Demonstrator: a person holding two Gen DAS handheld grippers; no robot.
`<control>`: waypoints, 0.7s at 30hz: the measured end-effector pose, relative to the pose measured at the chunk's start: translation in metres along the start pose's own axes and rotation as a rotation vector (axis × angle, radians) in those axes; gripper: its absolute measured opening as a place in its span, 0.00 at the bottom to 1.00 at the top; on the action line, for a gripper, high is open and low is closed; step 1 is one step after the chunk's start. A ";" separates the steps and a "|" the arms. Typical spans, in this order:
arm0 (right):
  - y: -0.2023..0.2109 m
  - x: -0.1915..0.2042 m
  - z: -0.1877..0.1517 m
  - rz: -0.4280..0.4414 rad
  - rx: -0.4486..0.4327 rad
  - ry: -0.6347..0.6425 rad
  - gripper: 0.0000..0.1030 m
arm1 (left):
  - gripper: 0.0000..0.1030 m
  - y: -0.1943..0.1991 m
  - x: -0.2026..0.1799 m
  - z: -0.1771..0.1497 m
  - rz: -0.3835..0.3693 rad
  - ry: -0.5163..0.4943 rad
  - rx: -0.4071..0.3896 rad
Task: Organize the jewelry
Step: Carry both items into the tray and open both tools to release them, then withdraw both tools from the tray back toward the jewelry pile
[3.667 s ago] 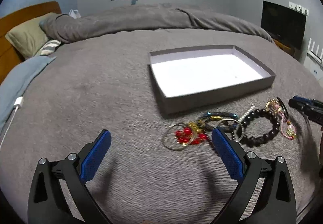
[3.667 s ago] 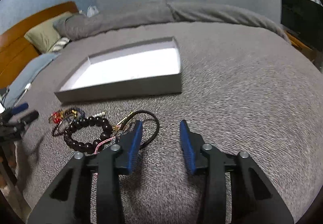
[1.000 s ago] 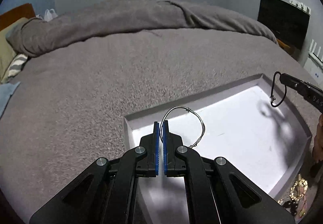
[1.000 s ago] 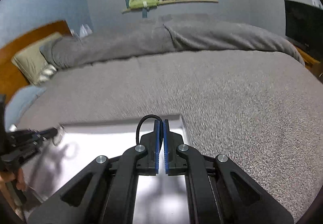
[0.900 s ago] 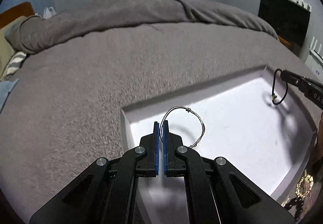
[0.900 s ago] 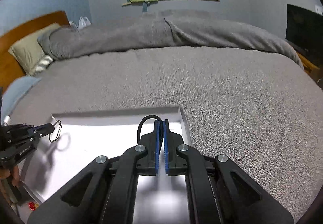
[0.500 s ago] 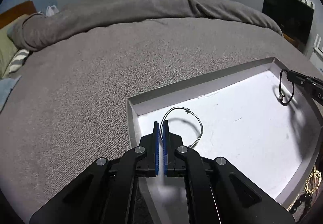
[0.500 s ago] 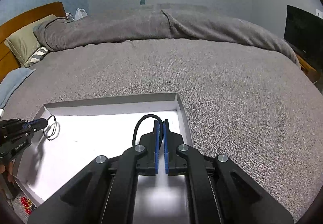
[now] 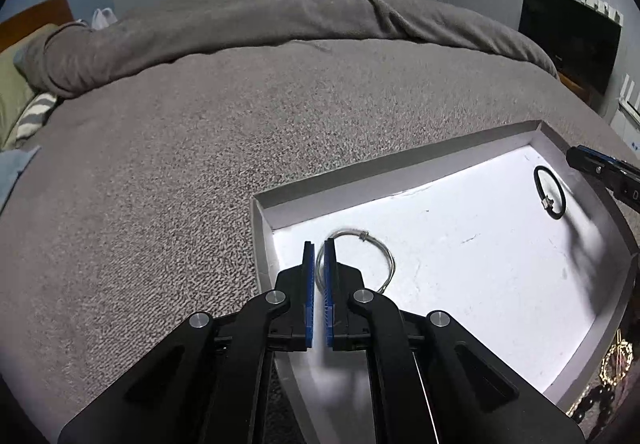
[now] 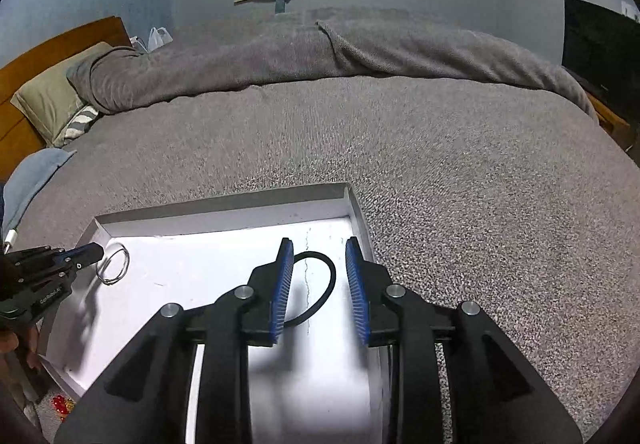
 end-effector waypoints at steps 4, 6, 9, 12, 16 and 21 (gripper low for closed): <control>0.006 -0.003 0.001 0.010 -0.018 -0.007 0.37 | 0.35 0.012 -0.002 -0.001 -0.024 0.009 -0.046; 0.011 -0.003 0.001 0.013 -0.026 -0.005 0.41 | 0.42 0.020 -0.005 -0.002 0.009 -0.003 -0.062; 0.029 -0.004 -0.002 0.026 -0.054 0.005 0.56 | 0.51 0.036 -0.007 -0.005 0.025 0.002 -0.091; 0.046 -0.004 -0.001 0.028 -0.086 0.009 0.62 | 0.68 0.054 -0.009 -0.010 0.040 0.024 -0.130; 0.071 0.000 -0.002 0.068 -0.119 -0.010 0.72 | 0.70 0.065 -0.014 -0.014 0.040 0.041 -0.123; 0.097 0.001 -0.010 0.076 -0.136 0.000 0.83 | 0.79 0.088 -0.024 -0.025 0.074 0.039 -0.136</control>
Point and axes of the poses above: each gripper's, at about its wrist camera, not at the fingertips, and y roughly against the way its jaws point, x to its left, z to its top, the point moved 2 cm from there along -y, roughly the way its jaws point, and after that the axes turned 9 degrees about -y, right-handed, at the moved point
